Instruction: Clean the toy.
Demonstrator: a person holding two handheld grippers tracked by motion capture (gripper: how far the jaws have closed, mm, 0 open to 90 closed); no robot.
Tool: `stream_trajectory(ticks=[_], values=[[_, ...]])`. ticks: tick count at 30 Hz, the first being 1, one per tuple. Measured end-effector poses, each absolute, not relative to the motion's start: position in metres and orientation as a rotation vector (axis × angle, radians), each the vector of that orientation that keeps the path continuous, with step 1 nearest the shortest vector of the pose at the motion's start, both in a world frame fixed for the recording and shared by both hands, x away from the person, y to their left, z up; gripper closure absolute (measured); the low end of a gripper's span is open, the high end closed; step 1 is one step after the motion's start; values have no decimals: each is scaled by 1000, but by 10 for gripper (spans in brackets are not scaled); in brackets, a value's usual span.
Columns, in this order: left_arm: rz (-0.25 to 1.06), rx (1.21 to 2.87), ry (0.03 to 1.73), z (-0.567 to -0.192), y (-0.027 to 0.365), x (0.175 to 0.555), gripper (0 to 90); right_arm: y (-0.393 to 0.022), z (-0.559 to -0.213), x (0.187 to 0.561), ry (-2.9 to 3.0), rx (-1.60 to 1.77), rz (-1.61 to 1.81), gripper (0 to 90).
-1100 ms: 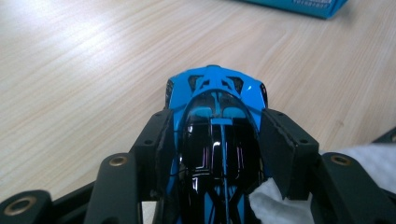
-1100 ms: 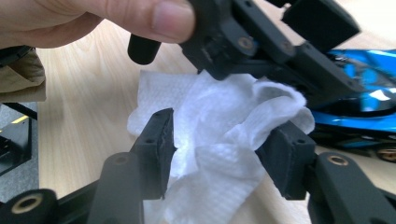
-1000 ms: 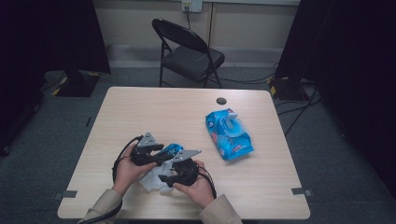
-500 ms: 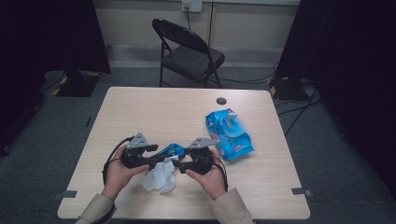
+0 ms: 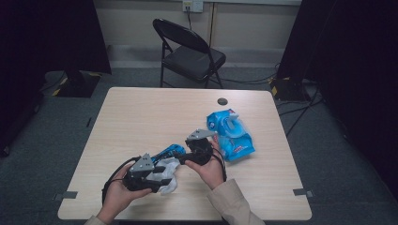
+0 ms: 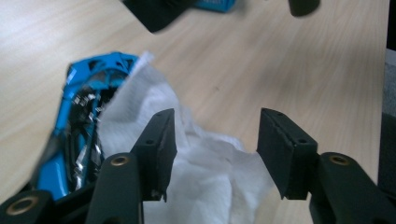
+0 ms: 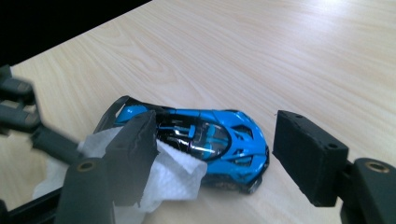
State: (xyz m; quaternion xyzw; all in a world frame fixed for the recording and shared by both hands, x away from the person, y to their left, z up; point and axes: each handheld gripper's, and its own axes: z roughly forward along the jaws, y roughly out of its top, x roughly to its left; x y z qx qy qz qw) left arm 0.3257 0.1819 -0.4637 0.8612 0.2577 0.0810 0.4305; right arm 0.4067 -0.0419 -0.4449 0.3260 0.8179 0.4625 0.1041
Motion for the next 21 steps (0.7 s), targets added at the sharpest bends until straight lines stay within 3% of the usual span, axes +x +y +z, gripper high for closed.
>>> stream_trajectory(ticks=[21], values=[[177, 2253, 671, -495, 170, 321, 563, -14, -462, 414, 2492, 874, 1364, 288]])
